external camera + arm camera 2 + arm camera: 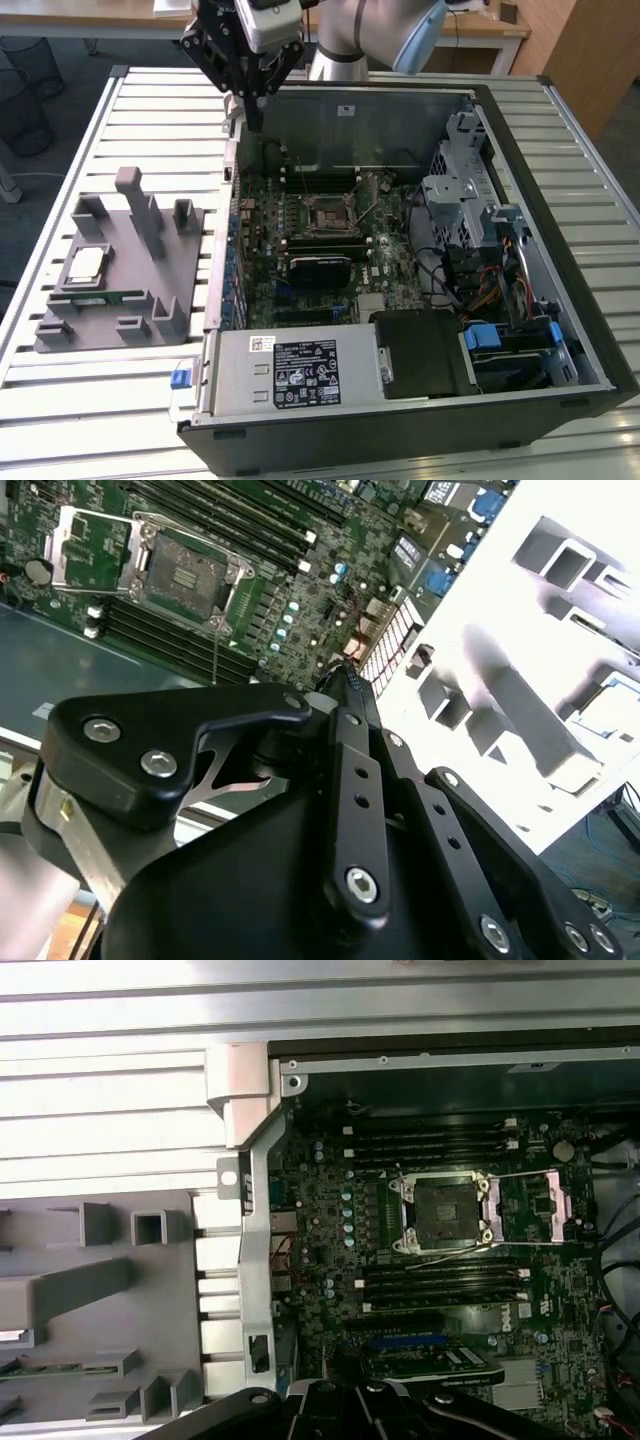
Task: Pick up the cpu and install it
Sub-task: 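Reach for the cpu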
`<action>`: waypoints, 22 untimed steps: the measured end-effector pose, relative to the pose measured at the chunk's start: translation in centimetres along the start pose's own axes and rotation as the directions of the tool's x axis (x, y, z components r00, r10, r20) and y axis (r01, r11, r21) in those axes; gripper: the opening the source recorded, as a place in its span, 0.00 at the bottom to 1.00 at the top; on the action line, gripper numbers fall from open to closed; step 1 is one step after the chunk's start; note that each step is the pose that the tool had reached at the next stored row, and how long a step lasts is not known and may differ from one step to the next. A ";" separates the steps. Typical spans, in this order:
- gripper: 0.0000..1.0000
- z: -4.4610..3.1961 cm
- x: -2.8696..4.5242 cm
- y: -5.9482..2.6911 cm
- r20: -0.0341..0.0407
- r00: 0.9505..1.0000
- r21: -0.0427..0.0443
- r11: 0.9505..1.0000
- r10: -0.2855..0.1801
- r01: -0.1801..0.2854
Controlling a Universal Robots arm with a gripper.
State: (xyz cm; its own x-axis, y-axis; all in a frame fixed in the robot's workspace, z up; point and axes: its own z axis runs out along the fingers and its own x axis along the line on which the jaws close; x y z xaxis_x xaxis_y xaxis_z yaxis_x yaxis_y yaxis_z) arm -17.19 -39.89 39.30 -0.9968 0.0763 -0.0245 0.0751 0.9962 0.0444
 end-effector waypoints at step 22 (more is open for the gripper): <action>0.11 -0.06 2.43 -0.18 0.000 1.000 0.000 1.000 0.000 0.000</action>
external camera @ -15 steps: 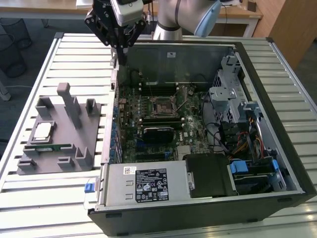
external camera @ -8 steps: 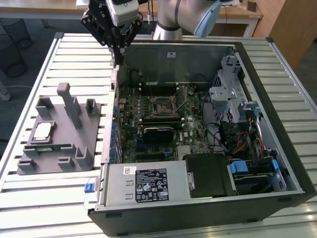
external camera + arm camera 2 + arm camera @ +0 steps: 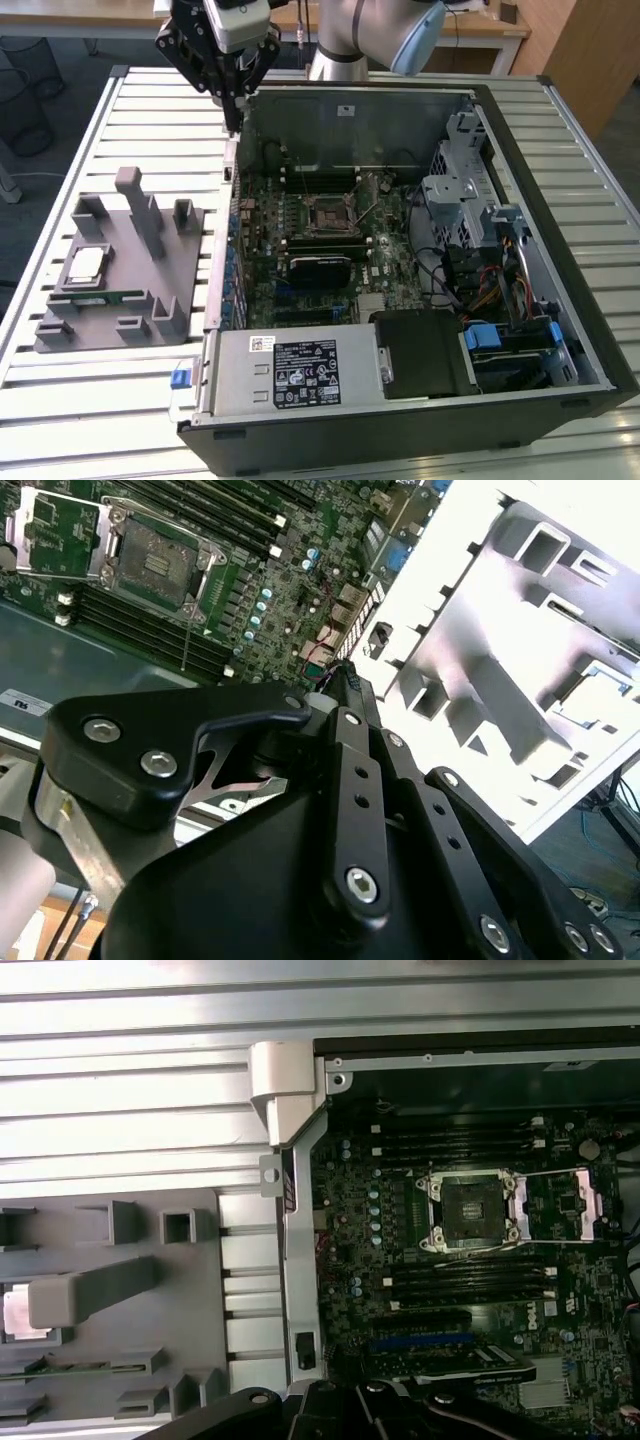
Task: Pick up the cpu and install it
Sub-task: 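Reach for the cpu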
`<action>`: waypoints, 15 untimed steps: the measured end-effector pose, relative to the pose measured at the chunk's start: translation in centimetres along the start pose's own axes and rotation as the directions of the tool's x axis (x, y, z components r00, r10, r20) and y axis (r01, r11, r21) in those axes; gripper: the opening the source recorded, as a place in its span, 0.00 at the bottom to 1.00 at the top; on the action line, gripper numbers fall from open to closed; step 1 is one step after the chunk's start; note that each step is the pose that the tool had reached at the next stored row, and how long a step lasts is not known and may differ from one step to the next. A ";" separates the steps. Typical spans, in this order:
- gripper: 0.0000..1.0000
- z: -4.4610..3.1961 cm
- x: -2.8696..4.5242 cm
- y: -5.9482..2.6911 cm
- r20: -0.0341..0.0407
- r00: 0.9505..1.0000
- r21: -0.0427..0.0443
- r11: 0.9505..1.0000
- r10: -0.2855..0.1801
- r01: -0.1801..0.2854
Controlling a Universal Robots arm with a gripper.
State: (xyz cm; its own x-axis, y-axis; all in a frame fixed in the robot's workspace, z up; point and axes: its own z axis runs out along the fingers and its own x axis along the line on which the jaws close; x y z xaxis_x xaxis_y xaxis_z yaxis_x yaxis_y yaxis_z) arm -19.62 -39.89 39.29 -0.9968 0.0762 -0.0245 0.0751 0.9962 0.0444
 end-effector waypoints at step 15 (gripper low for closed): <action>0.11 -0.03 1.16 -0.09 0.000 1.000 0.000 1.000 0.000 0.000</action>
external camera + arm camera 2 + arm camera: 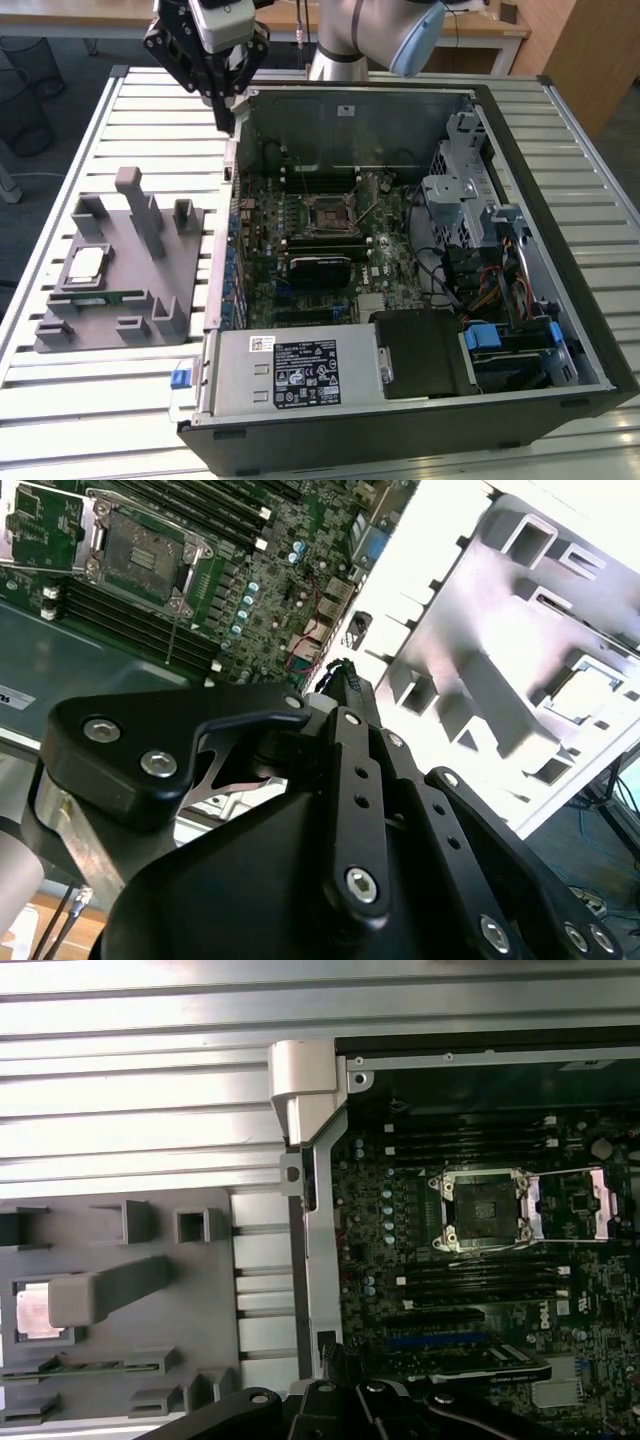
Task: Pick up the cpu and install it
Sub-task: 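Reach for the cpu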
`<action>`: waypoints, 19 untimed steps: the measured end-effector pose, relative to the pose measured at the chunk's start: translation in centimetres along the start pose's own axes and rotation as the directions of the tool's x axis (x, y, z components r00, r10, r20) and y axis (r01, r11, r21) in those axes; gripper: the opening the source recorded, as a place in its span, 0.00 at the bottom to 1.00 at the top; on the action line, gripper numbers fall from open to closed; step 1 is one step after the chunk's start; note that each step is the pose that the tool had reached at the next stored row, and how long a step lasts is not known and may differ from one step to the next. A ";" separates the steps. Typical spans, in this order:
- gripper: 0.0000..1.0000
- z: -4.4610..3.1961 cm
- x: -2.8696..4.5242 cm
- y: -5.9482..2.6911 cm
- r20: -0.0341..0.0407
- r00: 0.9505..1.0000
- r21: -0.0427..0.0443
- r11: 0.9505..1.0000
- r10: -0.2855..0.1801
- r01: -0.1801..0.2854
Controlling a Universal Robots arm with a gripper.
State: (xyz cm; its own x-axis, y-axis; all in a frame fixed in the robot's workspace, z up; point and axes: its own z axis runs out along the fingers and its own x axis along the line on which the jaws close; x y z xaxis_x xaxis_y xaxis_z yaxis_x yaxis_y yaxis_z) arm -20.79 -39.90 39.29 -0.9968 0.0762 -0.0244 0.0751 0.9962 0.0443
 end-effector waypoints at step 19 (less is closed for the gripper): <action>0.11 0.02 1.84 -0.21 0.000 1.000 0.000 1.000 0.000 0.000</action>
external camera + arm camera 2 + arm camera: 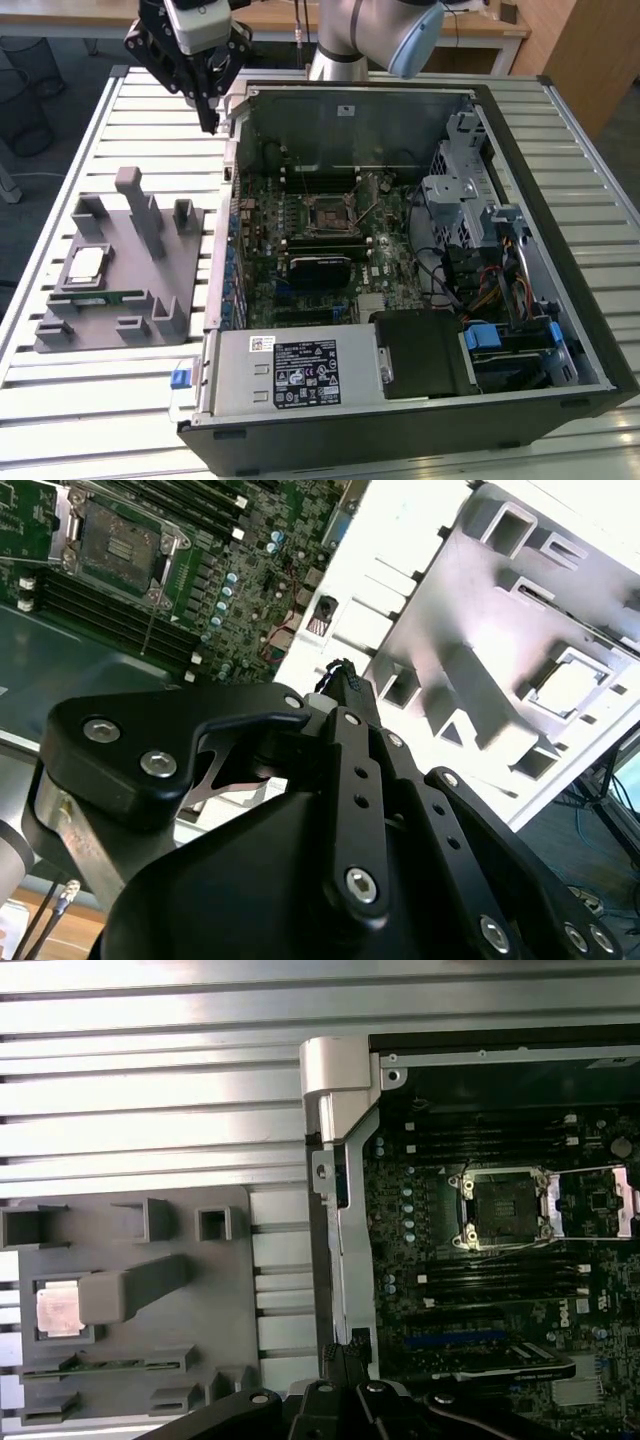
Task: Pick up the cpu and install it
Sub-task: 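Reach for the cpu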
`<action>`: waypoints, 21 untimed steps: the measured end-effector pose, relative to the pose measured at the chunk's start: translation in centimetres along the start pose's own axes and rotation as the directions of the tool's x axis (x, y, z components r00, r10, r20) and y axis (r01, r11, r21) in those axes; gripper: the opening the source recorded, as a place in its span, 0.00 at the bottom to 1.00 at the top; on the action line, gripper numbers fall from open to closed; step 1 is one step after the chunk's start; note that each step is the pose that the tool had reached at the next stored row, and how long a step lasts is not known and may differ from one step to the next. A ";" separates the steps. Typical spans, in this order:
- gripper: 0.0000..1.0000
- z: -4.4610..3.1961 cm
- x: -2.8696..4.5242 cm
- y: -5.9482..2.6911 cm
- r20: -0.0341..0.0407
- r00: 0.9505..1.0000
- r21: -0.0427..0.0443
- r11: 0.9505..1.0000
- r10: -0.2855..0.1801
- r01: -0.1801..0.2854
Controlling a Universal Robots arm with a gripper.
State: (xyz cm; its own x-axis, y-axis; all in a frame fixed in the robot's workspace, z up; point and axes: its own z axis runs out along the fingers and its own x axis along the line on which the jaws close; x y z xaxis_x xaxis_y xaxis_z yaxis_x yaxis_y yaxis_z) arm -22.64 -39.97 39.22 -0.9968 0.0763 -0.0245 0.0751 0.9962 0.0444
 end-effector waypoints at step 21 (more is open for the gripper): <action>0.11 0.02 1.04 -1.03 0.000 1.000 0.000 1.000 0.000 0.000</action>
State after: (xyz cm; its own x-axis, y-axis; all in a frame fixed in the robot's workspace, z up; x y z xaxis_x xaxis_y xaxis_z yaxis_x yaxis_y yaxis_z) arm -23.76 -40.91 39.13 -0.9968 0.0759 -0.0244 0.0748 0.9962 0.0444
